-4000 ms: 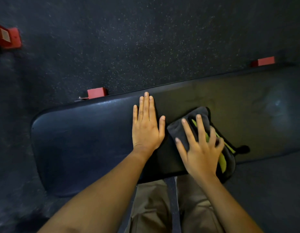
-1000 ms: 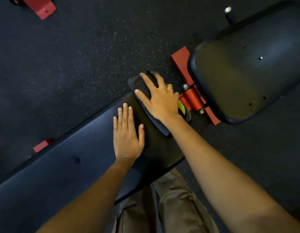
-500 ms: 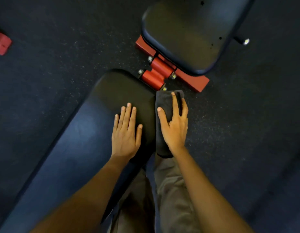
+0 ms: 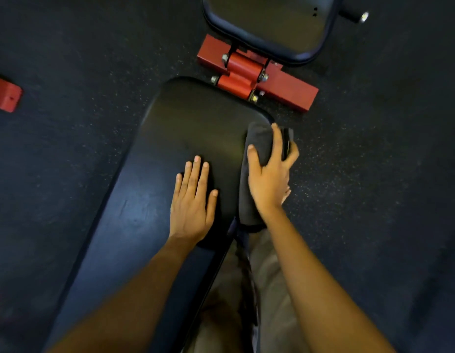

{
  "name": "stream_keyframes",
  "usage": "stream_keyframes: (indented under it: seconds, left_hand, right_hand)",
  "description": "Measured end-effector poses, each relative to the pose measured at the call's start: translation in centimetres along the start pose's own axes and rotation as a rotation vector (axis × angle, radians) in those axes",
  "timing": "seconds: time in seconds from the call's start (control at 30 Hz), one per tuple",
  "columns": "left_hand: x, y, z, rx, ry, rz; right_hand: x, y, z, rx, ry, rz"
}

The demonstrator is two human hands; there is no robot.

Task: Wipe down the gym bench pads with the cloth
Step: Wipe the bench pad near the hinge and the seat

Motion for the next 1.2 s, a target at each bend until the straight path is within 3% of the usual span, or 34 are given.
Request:
stream_keyframes:
  seconds: [0.17,0.3,0.37,0.5,0.67,0.93,1.2]
  left_hand:
    - [1.2,0.1,0.3,0.001,-0.005,-0.007]
    - [3.1,0.1,0.6,-0.005,0.009,-0.020]
    - [4.1,0.0,0.7,-0.004,0.027,-0.036]
    - [6.7,-0.2,1.0,0.006,0.073,-0.051]
    - [12.7,-0.5,1.3,0.015,0.093,-0.056]
    - [24.7,-0.4,4.1,-0.017,0.160,-0.023]
    - [33.3,0.9,7.0,0.006,0.230,-0.119]
  right_hand:
    - [6.2,-0.1,-0.7,-0.074,-0.020,-0.064]
    - [13.5,-1.5,-2.8,-0.121,-0.066,0.063]
    - [13.0,-2.2,-3.4,-0.182,-0.075,0.132]
    - [9.8,-1.4,-3.0,-0.245,-0.083,0.087]
    - [11.4,-1.3,-3.7,-0.319,-0.186,0.024]
    - [19.3,-3.7,-5.9,-0.378,-0.162,0.042]
    - [29.5,-5.8,-7.7,-0.406,-0.173,0.058]
Point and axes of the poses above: each hand's wrist, its own x-axis away from the middle knuckle, its own y-axis out of the back of the hand, z = x × y, the point moved 10 cm from there along -x, towards the middle knuckle, and after that the axes turned 9 degrees about x, right-handed, at the moved point
